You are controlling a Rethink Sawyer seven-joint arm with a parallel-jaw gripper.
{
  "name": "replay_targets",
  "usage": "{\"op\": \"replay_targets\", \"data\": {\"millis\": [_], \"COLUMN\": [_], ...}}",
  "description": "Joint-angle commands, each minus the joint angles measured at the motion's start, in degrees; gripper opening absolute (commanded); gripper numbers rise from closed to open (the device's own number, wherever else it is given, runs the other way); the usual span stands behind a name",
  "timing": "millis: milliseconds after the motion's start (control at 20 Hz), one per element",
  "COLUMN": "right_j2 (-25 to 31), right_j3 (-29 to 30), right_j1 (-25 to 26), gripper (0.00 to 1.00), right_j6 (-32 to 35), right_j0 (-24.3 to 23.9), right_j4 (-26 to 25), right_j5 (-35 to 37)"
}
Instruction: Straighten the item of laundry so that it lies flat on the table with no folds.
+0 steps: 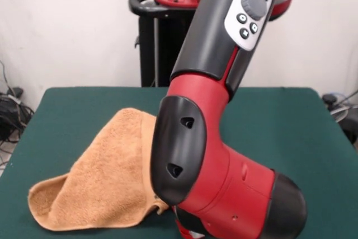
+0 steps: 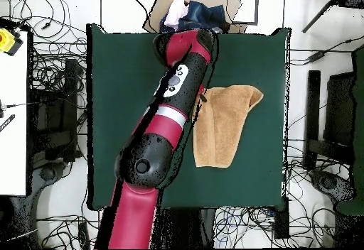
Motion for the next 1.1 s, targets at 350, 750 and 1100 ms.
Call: {"op": "replay_targets", "data": {"millis": [350,750,1100], "right_j2": [-18.09,-21.92,-21.51], "right_j3": [-10.91,-8.86,-7.39], "right_j1": [4.67,5.18,5.85], "gripper": [0.00,0.00,0.00], "right_j6": [15.99,14.14,13.38], "right_j0": [-3.42,-3.18,-2.24], "right_j4": [22.42,26.18,25.70], "right_j5": [-0.26,-0.60,-1.89]}}
